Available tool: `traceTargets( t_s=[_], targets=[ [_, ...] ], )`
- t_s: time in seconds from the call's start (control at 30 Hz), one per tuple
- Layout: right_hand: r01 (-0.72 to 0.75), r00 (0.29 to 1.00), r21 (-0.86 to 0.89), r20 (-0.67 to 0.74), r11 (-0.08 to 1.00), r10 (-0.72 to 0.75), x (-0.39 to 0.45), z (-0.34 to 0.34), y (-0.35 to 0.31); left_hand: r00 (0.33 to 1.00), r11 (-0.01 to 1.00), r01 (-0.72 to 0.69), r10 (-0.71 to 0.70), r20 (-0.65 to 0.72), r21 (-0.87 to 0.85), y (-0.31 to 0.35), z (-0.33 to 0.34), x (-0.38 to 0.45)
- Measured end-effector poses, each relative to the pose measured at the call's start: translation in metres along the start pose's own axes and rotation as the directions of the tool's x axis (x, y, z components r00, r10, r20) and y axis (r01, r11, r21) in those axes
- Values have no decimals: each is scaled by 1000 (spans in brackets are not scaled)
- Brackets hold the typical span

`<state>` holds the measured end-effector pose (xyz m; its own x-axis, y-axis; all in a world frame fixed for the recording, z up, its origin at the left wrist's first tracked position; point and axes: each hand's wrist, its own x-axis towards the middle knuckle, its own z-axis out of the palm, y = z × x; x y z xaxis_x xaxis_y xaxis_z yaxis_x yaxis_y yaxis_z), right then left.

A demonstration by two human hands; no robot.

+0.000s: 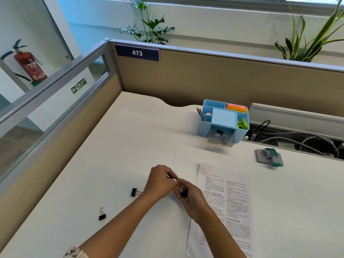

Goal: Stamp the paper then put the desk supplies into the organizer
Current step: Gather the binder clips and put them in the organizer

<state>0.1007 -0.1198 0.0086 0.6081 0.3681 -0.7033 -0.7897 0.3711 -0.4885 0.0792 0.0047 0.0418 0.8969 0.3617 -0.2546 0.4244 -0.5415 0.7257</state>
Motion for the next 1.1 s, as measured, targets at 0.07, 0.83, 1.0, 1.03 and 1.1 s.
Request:
traceTargets(
  t_s=[0.07, 0.83, 1.0, 1.03, 1.1],
  targets=[
    [9, 999, -5, 33, 1000, -9, -4, 2, 2, 1000, 1000, -3, 4, 20, -29, 8, 9, -5],
    [285, 958, 256, -118, 924, -262, 14, -11, -142, 986, 989, 87, -103, -134, -122, -36, -2, 4],
    [340, 932, 149, -182, 929, -312, 33, 1, -198, 978, 992, 120, -126, -167, -45, -54, -9, 8],
    [328, 935, 143, -191, 934, -300, 35, 4, -204, 977, 991, 126, -130, -170, -36, -57, -11, 9],
    [311, 938, 132, -202, 941, -282, 37, 9, -211, 975, 991, 131, -134, -176, -28, -61, -14, 9]
  ],
)
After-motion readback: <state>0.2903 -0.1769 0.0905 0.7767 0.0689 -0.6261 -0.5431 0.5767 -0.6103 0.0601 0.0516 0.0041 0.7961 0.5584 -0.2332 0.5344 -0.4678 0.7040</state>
